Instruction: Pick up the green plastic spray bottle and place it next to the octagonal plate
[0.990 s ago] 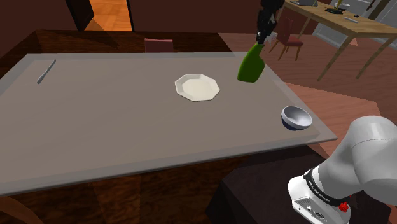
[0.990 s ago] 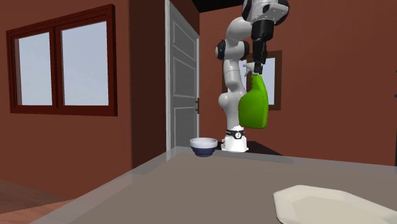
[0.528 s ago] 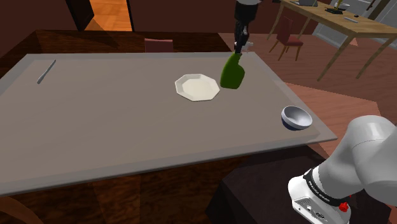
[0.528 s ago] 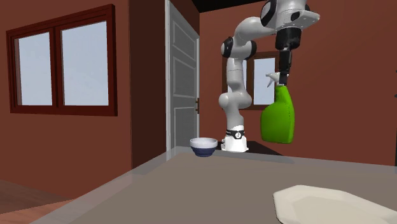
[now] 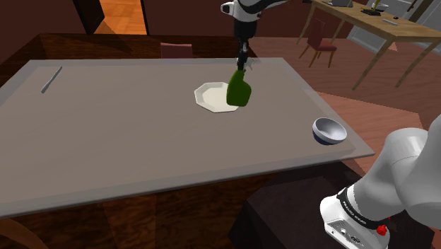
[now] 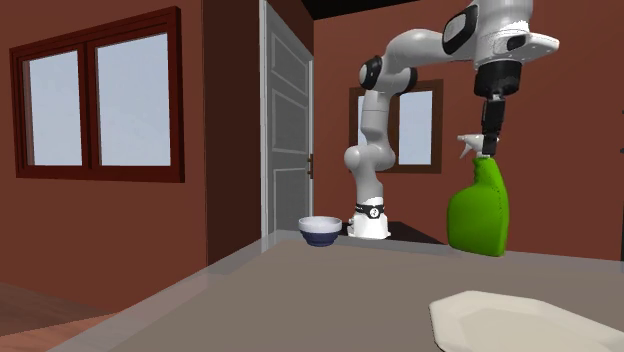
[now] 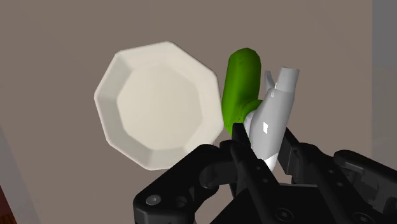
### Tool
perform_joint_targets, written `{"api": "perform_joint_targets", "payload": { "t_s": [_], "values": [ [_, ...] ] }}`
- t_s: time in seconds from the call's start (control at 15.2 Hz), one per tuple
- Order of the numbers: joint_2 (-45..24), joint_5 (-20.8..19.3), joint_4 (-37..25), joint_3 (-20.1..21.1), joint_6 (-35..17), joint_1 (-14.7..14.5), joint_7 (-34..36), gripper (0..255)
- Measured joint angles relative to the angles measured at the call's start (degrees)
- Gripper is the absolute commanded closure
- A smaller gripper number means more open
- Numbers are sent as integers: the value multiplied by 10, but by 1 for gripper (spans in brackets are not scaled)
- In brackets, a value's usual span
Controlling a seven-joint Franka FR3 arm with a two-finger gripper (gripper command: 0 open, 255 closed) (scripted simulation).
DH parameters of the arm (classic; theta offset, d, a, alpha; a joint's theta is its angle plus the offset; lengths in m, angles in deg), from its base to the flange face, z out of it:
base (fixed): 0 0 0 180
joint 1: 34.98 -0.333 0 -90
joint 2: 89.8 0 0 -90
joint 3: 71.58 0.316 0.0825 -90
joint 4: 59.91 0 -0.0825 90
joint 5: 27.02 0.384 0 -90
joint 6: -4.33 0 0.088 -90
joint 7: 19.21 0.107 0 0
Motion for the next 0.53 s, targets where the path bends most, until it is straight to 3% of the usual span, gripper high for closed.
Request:
{"api": "perform_joint_targets", "payload": {
  "t_s": [0.53],
  "values": [
    [-13,4,48,1,-60,0,3,255]
  ]
}}
